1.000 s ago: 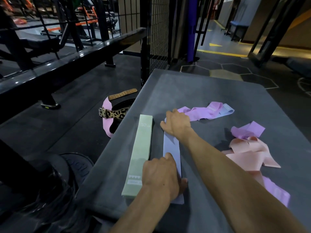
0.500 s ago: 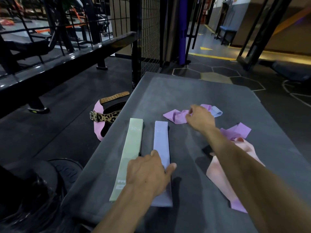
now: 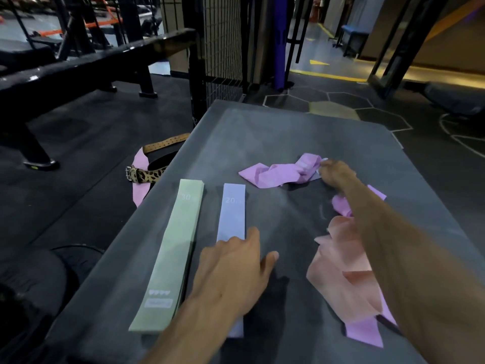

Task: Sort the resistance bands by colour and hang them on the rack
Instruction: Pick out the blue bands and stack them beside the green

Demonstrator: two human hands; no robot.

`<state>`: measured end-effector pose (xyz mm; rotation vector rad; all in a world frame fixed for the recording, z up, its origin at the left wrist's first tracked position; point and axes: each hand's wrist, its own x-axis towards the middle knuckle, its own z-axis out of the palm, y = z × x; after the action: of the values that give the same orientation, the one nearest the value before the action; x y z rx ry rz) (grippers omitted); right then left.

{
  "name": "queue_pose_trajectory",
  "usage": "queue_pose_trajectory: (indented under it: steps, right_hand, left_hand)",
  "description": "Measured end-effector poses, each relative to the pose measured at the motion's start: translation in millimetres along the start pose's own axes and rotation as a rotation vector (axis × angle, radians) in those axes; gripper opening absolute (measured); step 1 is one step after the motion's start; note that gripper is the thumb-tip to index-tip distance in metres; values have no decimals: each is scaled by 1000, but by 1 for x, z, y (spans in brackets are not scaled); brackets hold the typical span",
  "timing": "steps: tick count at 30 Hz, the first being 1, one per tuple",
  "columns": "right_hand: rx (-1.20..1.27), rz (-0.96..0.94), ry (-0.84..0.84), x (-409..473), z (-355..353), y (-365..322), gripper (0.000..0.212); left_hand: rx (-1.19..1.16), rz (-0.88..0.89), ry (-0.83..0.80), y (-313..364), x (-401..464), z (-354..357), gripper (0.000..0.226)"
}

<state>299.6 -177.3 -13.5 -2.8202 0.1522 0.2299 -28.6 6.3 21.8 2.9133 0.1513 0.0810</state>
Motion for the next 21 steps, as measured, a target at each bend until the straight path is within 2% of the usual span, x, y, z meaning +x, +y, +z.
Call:
queue_pose_trajectory:
  steps: [3, 7, 11, 17, 19, 21]
  right_hand:
    - [67, -27, 41, 2, 2, 7, 41]
    - [358, -48, 159, -28, -10, 7, 36]
    - [439, -159, 360, -71, -40, -2, 36]
    - [582, -336, 513, -168, -89, -5, 43]
    - [656, -444, 545, -215, -97, -4, 39]
    - [737, -530, 563, -263, -98, -2, 27]
  left_hand:
    - [17, -16, -1, -3, 2, 1, 38]
    - [8, -12, -17, 0, 2, -4, 38]
    - [-54, 19, -4, 10, -1, -18, 36]
    - [-275, 89, 127, 21, -21, -39, 32]
    - [-396, 107, 149, 23, -27, -43, 26]
    - [-616, 110, 179, 27, -34, -51, 18]
